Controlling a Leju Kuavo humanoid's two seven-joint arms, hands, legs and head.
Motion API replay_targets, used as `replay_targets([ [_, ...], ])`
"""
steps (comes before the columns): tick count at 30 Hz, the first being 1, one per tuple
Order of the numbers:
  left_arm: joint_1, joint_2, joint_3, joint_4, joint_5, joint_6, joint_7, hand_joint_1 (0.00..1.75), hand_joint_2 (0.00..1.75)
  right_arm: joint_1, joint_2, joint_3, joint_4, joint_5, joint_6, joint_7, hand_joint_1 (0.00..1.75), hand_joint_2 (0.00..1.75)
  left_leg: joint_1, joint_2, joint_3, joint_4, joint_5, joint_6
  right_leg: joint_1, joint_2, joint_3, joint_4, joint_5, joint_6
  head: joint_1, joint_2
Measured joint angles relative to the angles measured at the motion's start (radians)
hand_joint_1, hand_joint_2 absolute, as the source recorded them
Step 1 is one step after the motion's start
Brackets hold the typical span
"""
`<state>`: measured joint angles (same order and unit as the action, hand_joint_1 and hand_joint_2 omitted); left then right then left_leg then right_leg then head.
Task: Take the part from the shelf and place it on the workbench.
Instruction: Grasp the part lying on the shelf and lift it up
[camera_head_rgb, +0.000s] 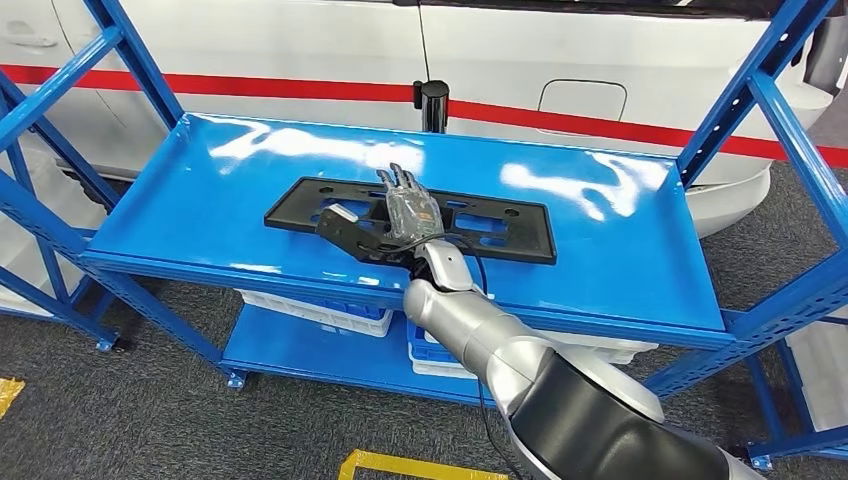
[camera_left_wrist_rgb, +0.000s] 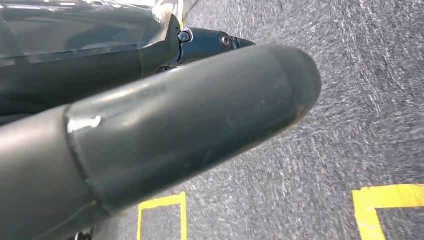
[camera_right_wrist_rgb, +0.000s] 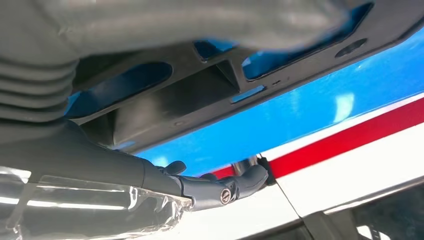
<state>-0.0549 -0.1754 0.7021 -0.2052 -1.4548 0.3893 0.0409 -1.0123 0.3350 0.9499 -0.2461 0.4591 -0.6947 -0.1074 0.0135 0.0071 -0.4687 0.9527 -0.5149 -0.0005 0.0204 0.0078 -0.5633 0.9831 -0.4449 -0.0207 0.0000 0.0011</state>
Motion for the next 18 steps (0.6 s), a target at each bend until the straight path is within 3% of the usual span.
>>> replay_targets([
  [4,0.001,0.000,-0.007,0.000,-0.023,0.003,0.020,0.00,0.00,0.008,0.000,-0.036,-0.021,0.178,0.000,0.041,0.00,0.00,0.000,0.001,0.000,0.000,0.000,0.000,0.000,0.001,0.000,0.000,0.000,0.000,0.000,0.000],
  [8,0.003,0.001,-0.021,0.000,-0.054,-0.008,0.034,0.00,0.00,0.021,0.002,-0.127,-0.064,0.440,0.000,0.076,0.00,1.75,0.000,0.001,0.000,0.000,0.000,0.000,0.000,0.001,0.000,0.000,0.000,0.000,0.000,0.000],
  [13,0.004,0.002,-0.041,0.000,-0.088,-0.020,0.034,0.00,0.00,0.039,0.007,-0.280,-0.095,0.734,0.000,0.099,0.00,1.75,0.000,0.001,0.001,0.000,0.000,0.000,0.000,0.001,0.000,0.000,0.000,0.000,0.000,0.000],
  [18,0.005,0.003,-0.052,0.000,-0.095,-0.028,0.029,0.00,0.00,0.065,0.002,-0.406,-0.109,0.788,0.000,0.043,0.00,1.75,0.000,0.001,0.001,0.000,0.000,0.000,0.000,0.001,0.000,0.000,0.000,0.000,0.000,0.000],
])
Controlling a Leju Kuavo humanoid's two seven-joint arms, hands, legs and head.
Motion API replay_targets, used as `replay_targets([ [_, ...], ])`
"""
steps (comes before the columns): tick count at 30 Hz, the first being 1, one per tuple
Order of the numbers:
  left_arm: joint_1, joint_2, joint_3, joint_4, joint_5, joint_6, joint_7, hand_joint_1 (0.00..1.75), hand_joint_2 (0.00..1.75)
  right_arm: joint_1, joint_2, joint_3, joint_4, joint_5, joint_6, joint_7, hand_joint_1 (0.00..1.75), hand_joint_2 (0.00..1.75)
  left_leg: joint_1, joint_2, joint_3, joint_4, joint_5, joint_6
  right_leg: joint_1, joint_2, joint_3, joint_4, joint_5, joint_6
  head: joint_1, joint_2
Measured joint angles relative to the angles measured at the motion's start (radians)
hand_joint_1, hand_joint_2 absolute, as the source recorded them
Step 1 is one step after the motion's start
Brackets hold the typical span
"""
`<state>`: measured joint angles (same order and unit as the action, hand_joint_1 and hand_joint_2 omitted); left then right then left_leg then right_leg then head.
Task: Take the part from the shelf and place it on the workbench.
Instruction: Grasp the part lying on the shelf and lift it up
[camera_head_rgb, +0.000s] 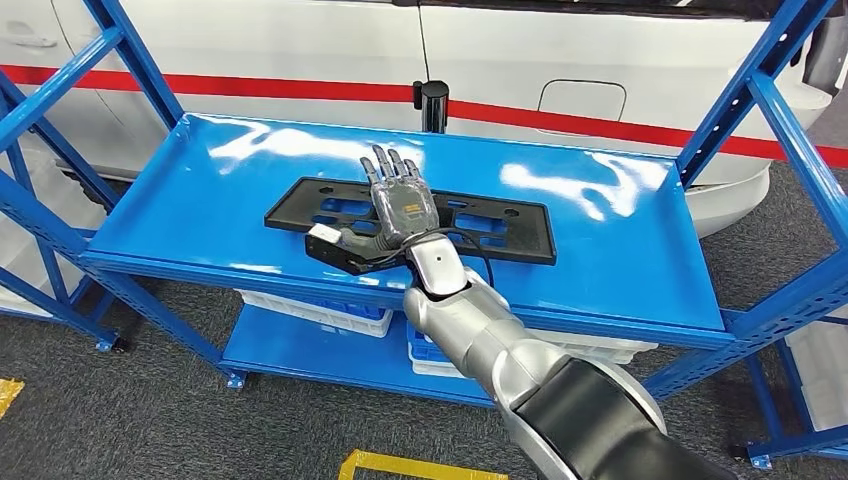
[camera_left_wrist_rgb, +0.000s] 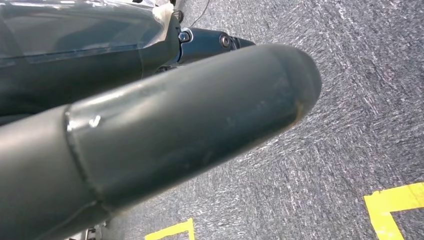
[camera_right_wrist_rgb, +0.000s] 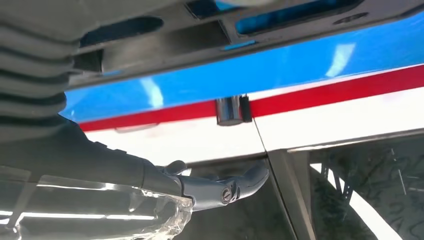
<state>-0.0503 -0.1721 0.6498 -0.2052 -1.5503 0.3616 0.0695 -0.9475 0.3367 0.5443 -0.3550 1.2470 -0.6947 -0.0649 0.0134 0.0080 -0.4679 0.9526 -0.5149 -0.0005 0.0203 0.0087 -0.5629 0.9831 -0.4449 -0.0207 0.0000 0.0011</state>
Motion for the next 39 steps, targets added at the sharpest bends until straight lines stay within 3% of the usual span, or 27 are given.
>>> replay_targets([
  [3,0.000,0.000,-0.002,0.000,0.000,-0.004,-0.004,0.00,0.00,0.017,-0.002,-0.081,-0.008,-0.045,0.000,-0.098,0.00,1.75,0.000,0.000,0.000,0.000,0.000,0.000,0.000,0.000,0.000,0.000,0.000,0.000,0.000,0.000],
  [7,0.000,0.000,-0.002,0.000,0.000,-0.005,-0.011,0.00,0.00,0.041,-0.008,-0.174,-0.016,-0.106,0.005,-0.194,0.00,0.00,0.000,0.000,0.000,0.000,0.000,0.000,0.000,0.000,0.000,0.000,0.000,0.000,0.000,0.000],
  [11,0.001,-0.001,-0.002,0.000,0.000,-0.001,-0.017,0.00,0.00,0.072,-0.024,-0.253,-0.010,-0.233,0.009,-0.361,0.00,0.00,0.000,0.000,0.001,0.000,0.000,0.000,0.000,0.000,0.000,0.000,0.000,0.000,0.000,0.000],
  [13,0.001,-0.001,-0.002,0.000,0.000,0.003,-0.017,0.00,0.00,0.088,-0.035,-0.285,-0.006,-0.256,0.005,-0.402,0.00,0.00,0.000,0.001,0.000,0.000,0.000,0.000,0.000,0.001,0.000,0.000,0.000,0.000,0.000,0.000],
  [23,0.002,-0.002,-0.002,0.000,0.000,0.005,-0.017,0.00,0.00,0.111,-0.054,-0.335,0.005,-0.251,0.002,-0.408,0.00,0.00,0.000,0.001,0.001,-0.001,0.000,0.000,0.000,0.001,0.000,0.000,0.000,0.000,0.000,0.000],
  [28,0.002,-0.004,-0.002,0.000,-0.002,0.005,-0.009,0.00,0.00,0.147,-0.064,-0.396,-0.027,-0.123,0.000,-0.421,0.00,0.00,0.000,0.001,0.001,-0.002,0.000,0.000,0.000,0.001,0.000,0.000,0.000,0.000,0.000,0.000],
  [33,0.002,-0.008,-0.003,0.000,-0.016,0.004,-0.004,0.00,0.00,0.217,-0.073,-0.530,-0.094,0.090,-0.002,-0.445,0.00,0.00,0.000,0.001,0.001,-0.002,0.000,0.000,0.000,0.001,0.000,0.000,0.000,0.000,0.000,0.000],
  [39,0.005,-0.009,-0.018,0.000,-0.018,0.007,0.004,0.00,0.00,0.299,-0.077,-0.663,-0.216,0.203,-0.003,-0.471,0.00,0.00,0.000,0.001,0.001,-0.002,0.000,0.000,-0.001,0.001,0.000,-0.001,0.000,0.000,0.000,0.000],
])
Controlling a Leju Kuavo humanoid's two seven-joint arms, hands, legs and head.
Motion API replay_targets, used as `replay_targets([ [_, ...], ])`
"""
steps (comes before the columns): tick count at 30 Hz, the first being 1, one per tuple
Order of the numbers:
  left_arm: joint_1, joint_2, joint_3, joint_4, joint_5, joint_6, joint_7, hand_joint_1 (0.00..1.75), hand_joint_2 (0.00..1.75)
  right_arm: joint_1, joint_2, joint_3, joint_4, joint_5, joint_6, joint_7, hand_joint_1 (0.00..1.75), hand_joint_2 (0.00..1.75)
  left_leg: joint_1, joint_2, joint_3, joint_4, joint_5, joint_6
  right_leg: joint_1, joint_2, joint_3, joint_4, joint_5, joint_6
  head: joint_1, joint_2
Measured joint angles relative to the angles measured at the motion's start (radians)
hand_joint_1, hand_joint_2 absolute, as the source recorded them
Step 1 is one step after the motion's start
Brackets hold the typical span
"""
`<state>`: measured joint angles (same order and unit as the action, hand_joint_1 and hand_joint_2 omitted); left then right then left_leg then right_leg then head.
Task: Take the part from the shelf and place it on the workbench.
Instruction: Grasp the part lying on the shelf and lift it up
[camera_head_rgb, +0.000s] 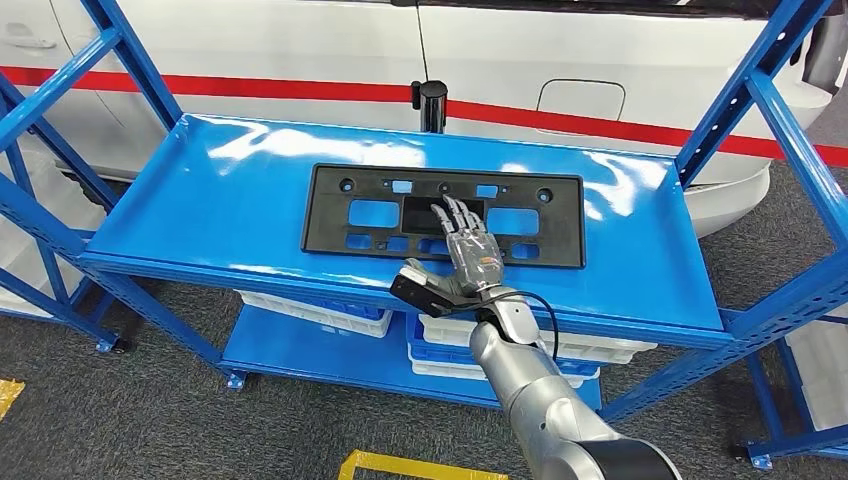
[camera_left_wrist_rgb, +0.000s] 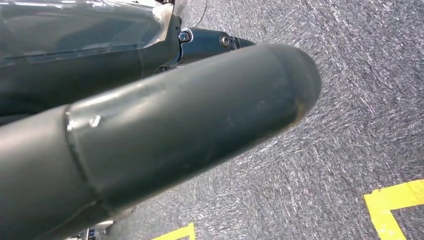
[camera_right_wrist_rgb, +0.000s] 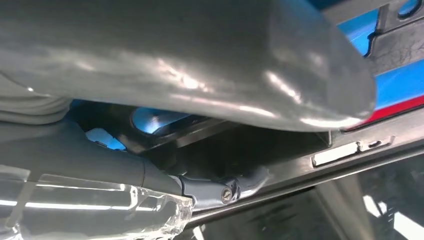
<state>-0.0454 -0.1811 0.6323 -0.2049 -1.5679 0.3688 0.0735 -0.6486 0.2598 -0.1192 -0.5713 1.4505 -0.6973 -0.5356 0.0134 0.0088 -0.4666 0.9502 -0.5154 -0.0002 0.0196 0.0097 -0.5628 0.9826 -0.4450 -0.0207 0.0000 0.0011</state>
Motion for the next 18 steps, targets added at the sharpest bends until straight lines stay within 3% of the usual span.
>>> replay_targets([
  [8,0.003,0.002,-0.071,0.000,0.000,-0.009,0.009,0.00,0.00,0.007,0.010,-0.094,-0.092,-0.006,0.000,-0.011,0.00,0.00,0.000,0.000,0.001,0.000,0.000,0.000,0.000,0.000,0.000,0.000,0.000,0.000,0.000,0.000],
  [18,0.003,0.013,-0.202,0.000,0.000,-0.022,0.054,0.00,0.00,-0.075,-0.002,-0.075,-0.093,0.080,0.000,0.092,0.00,0.00,0.000,0.000,0.002,0.000,0.000,0.000,0.000,0.000,0.002,0.000,0.000,0.000,0.000,0.000],
])
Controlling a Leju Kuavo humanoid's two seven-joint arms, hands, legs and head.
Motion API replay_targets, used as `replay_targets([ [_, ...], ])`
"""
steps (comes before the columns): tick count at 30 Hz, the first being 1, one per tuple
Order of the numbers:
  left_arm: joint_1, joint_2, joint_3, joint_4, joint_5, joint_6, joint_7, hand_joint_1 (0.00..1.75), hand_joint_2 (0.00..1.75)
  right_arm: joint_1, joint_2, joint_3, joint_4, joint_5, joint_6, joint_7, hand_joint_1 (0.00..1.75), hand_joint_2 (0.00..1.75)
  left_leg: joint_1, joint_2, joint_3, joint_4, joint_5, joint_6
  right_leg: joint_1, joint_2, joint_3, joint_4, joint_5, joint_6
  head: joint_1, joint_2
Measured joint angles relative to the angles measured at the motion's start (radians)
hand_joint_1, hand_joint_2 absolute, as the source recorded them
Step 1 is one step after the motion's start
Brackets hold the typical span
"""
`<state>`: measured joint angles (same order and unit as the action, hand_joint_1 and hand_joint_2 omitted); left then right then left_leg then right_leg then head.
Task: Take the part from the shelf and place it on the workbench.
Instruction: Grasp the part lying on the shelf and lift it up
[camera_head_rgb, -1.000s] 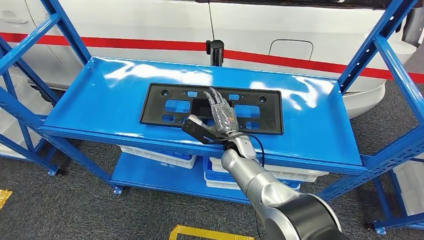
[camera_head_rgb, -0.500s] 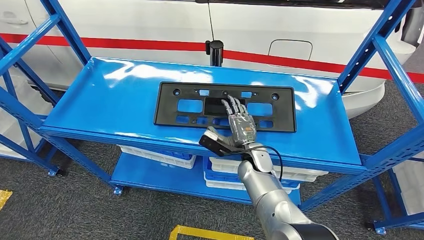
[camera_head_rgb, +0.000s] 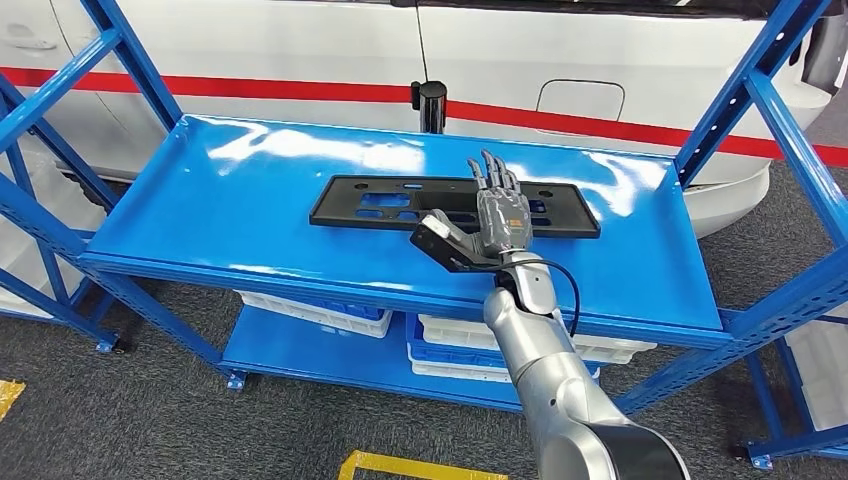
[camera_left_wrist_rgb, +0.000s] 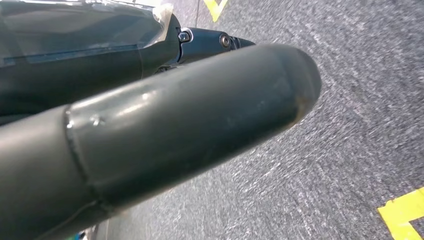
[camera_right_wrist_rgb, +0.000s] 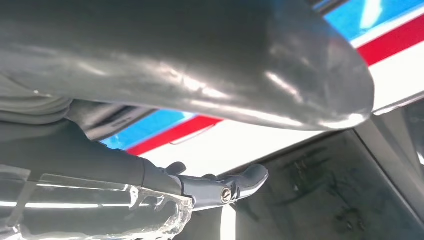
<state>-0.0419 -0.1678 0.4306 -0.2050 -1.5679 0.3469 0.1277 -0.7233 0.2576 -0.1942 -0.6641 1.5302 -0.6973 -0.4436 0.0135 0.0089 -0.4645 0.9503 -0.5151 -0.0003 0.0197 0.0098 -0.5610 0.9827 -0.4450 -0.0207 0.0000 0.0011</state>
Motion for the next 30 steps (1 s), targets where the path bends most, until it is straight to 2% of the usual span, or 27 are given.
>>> replay_targets([
  [6,0.000,0.004,-0.030,0.000,0.000,0.000,0.005,0.00,0.00,-0.016,-0.002,0.016,-0.002,0.010,0.000,0.022,0.00,0.00,0.000,0.000,0.000,0.000,0.000,0.000,0.000,0.000,0.000,0.000,0.000,0.000,0.000,0.000],
  [11,0.001,0.004,-0.054,0.000,0.000,-0.001,0.018,0.00,0.00,-0.014,-0.009,0.085,-0.020,0.028,0.000,0.118,0.00,0.00,0.000,0.000,0.000,0.000,0.000,0.000,0.000,0.000,0.000,0.000,0.000,0.000,0.000,0.000],
  [14,0.001,0.004,-0.072,0.000,0.000,-0.007,0.022,0.00,0.00,-0.015,-0.025,0.170,-0.044,0.030,0.000,0.196,0.00,0.00,0.000,0.000,0.000,0.000,0.000,0.000,0.000,0.000,0.000,0.000,0.000,0.000,0.000,0.000],
  [19,0.001,0.004,-0.106,0.000,0.000,-0.018,0.022,0.00,0.00,-0.034,-0.048,0.270,-0.065,0.023,0.000,0.210,0.00,0.00,0.000,0.001,0.001,0.000,0.000,0.000,0.000,0.001,0.000,0.000,0.000,0.000,0.000,0.000],
  [22,0.002,0.004,-0.122,0.000,0.000,-0.018,0.020,0.00,0.00,-0.056,-0.073,0.341,-0.079,0.037,0.000,0.272,0.00,0.00,0.000,0.001,0.000,0.000,0.000,0.000,0.000,0.001,0.000,0.000,0.000,0.000,0.000,0.000],
  [26,0.002,0.005,-0.129,0.000,0.000,-0.020,0.024,0.00,0.00,-0.094,-0.132,0.516,-0.081,0.040,0.000,0.406,0.00,0.00,0.000,0.001,0.001,0.000,0.000,0.000,0.000,0.001,0.000,0.000,0.000,0.000,0.000,0.000],
  [30,0.002,0.007,-0.134,0.000,0.000,-0.021,0.030,0.00,0.00,-0.114,-0.175,0.669,-0.078,0.040,0.000,0.471,0.00,0.00,0.000,0.001,0.001,0.000,0.000,0.000,0.000,0.001,0.000,0.000,0.000,0.000,0.000,0.000],
])
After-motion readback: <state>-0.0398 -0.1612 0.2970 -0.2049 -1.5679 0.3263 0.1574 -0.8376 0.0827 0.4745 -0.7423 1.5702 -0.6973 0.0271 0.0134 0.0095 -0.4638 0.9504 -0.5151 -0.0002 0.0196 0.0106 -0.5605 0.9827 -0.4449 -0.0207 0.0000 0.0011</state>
